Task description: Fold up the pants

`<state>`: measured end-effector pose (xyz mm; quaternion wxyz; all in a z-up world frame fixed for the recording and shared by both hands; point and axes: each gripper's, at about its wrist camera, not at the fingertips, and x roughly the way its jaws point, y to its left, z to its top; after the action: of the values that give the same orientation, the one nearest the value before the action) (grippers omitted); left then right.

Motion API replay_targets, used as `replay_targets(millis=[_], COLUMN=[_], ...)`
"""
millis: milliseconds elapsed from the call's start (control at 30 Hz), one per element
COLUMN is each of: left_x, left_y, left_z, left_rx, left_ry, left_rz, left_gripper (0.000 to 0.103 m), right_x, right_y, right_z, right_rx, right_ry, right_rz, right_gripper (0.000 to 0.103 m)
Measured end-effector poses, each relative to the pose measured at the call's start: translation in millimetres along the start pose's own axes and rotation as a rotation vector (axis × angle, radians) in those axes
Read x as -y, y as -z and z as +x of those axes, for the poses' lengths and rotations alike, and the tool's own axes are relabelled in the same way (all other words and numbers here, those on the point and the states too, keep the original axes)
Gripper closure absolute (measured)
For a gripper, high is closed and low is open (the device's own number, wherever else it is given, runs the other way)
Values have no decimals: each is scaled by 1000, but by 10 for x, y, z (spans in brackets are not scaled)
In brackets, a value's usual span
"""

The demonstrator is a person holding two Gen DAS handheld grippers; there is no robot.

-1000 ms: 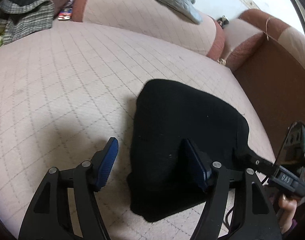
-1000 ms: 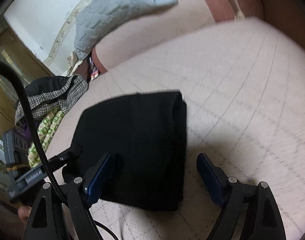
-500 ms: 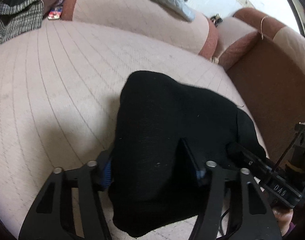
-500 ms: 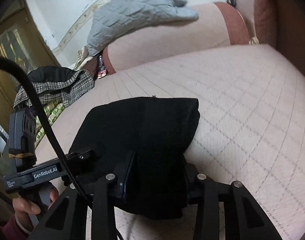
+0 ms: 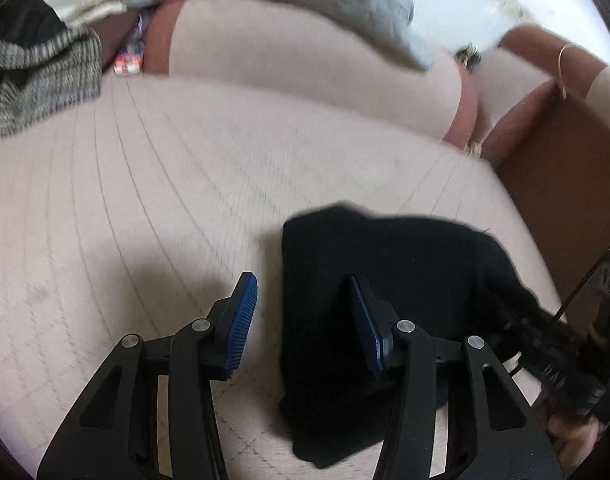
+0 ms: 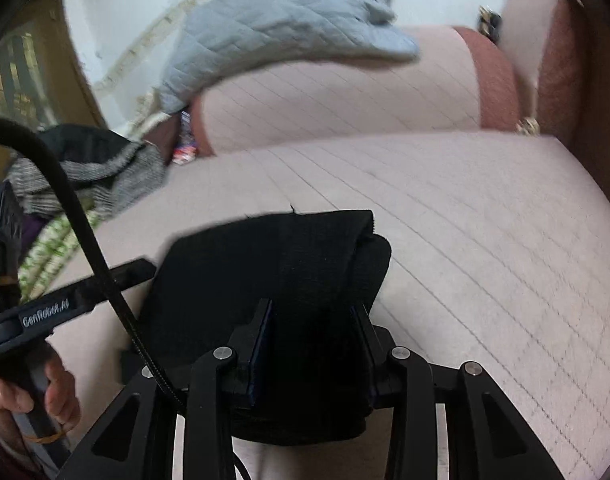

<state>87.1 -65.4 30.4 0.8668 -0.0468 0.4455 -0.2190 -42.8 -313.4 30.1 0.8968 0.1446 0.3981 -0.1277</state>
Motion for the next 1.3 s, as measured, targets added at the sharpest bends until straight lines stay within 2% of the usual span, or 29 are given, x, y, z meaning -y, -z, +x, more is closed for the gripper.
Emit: replay_targets(millis=[100,200,233,333,367,433,500,567,600,700,833,900,1000,1067,1133,1300], left_x=[-10,16,23,49,46,46,13,8,15,93,205,240,271,247,217,299], left_y=[-31,9,30,57,53,52,71,101,114,130,22,-52,-40,36,47,93], left_z=[-47,-179,-208,-253,-252,-181,-40,86,125,239,80,-63,18,175,176,143], left_rx=[17,44,42,42,45,26,-40,-83,-84,-117,-57,2,-11,-44,-30,18], left_ry=[38,43,57,87,89,65,61,96,114,185,164,158,67,26,37,-38], left_rz=[-24,-1,3,10,11,6,-15,-40,-55,-63,-15,20,71,79,59,106], left_gripper=[56,55,52,33,33,33,33,32,32,33,52,53,53,53,52,42], right_x=[161,160,165,239,253,295,352,386,397,344,307,291,289,244,231,98], right_y=[21,16,21,29,35,44,59,63,68,64,-45,-86,-56,-14,-16,-28], right_z=[34,22,26,28,28,50,74,113,143,119,-79,-122,-3,125,102,-71], right_rx=[-12,-11,-10,-13,-13,-24,-32,-49,-58,-36,45,71,42,-22,-16,19], right_ry=[-46,-47,-49,-79,-84,-75,-85,-140,-168,-173,-226,-228,-177,-60,-29,59], right_rz=[61,32,25,54,67,93,129,162,175,157,163,149,151,96,89,-10], right_gripper=[65,65,65,65,63,49,44,44,53,62,66,66,65,57,50,49])
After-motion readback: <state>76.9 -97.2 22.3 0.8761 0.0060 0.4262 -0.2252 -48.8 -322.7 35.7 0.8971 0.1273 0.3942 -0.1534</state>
